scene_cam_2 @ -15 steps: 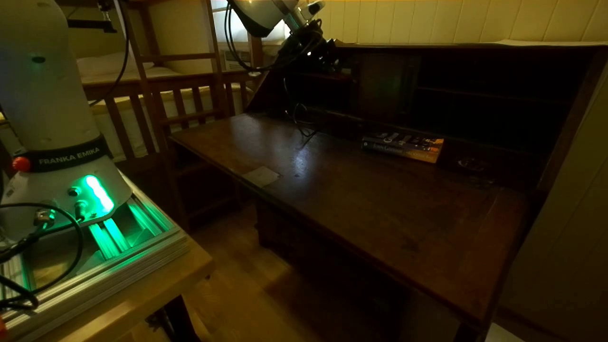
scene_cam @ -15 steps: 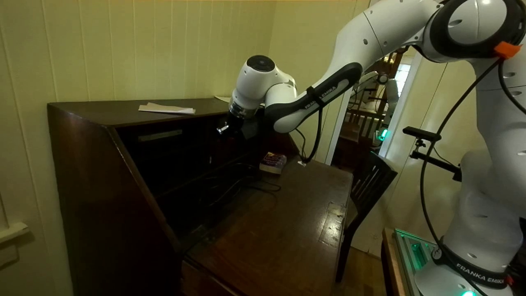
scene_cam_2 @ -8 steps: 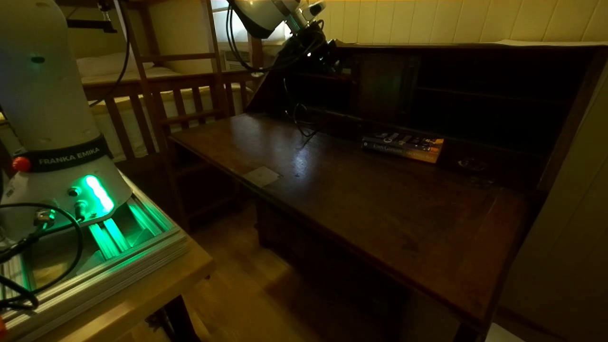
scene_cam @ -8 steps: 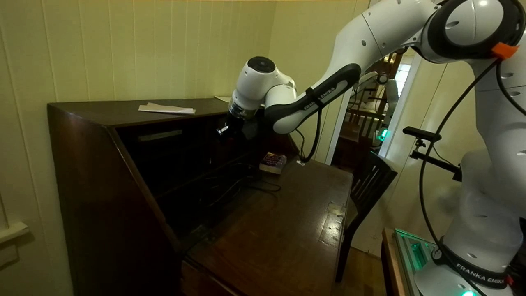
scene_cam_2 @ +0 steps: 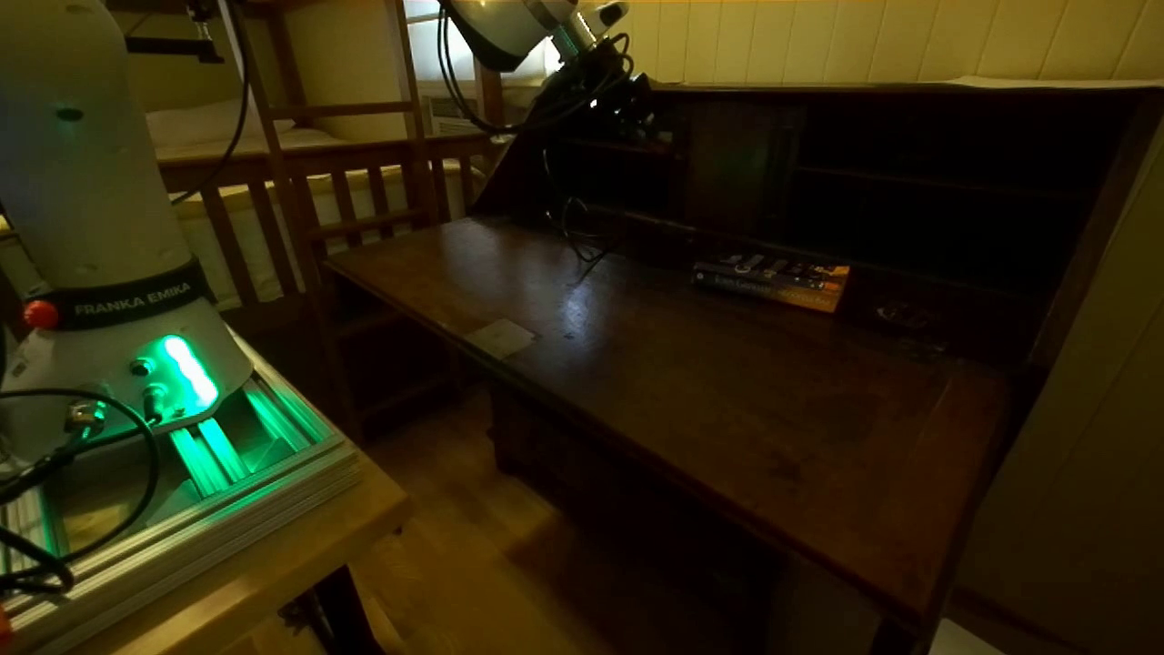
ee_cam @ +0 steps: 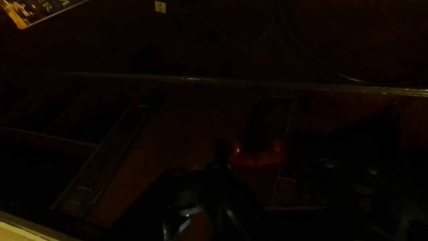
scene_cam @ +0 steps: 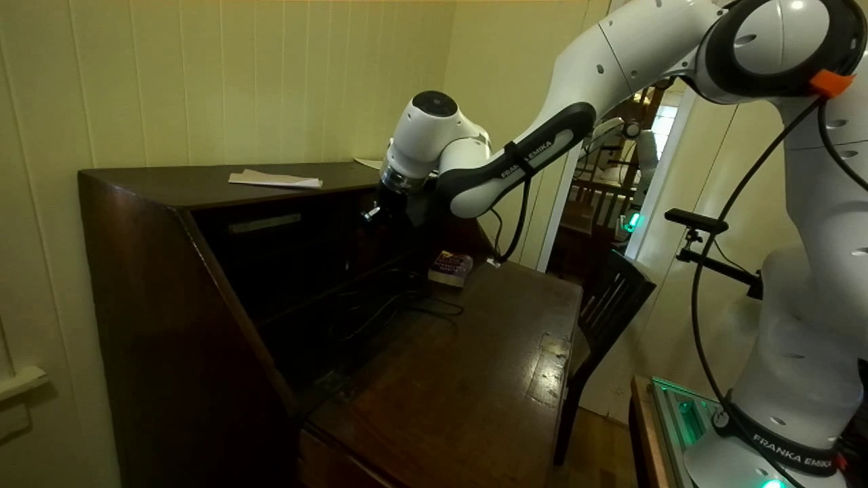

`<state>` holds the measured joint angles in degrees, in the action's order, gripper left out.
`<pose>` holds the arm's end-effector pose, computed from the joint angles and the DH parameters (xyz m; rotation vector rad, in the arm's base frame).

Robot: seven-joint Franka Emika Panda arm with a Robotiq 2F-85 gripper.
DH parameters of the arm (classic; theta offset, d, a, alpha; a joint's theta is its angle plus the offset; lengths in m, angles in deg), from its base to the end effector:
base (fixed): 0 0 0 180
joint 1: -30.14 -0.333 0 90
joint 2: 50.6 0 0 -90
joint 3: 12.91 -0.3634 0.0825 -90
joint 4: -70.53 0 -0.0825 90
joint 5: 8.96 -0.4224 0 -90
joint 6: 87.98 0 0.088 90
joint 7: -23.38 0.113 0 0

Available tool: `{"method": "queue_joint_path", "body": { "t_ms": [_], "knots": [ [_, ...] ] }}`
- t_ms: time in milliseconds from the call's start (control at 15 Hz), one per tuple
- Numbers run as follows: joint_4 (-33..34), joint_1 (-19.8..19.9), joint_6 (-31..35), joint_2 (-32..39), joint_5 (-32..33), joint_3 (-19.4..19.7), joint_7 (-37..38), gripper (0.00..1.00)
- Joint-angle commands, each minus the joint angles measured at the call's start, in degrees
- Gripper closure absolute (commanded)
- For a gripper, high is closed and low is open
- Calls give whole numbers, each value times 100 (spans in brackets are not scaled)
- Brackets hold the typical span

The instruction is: Put the pen on the top, on the desk shelf

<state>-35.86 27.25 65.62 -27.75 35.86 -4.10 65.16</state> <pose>0.7169 -0.0438 0.3613 2.6445 -0.2224 0.7343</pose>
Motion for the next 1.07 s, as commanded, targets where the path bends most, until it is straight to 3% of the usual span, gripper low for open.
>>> {"method": "queue_joint_path", "body": {
  "t_ms": [0,733,1000],
  "knots": [
    [-98,170,353,-23,-281,58,-537,76],
    [-627,629,848,-300,-306,212,-715,76],
    [-700,588,930,-395,-104,320,-598,76]
  ]
}}
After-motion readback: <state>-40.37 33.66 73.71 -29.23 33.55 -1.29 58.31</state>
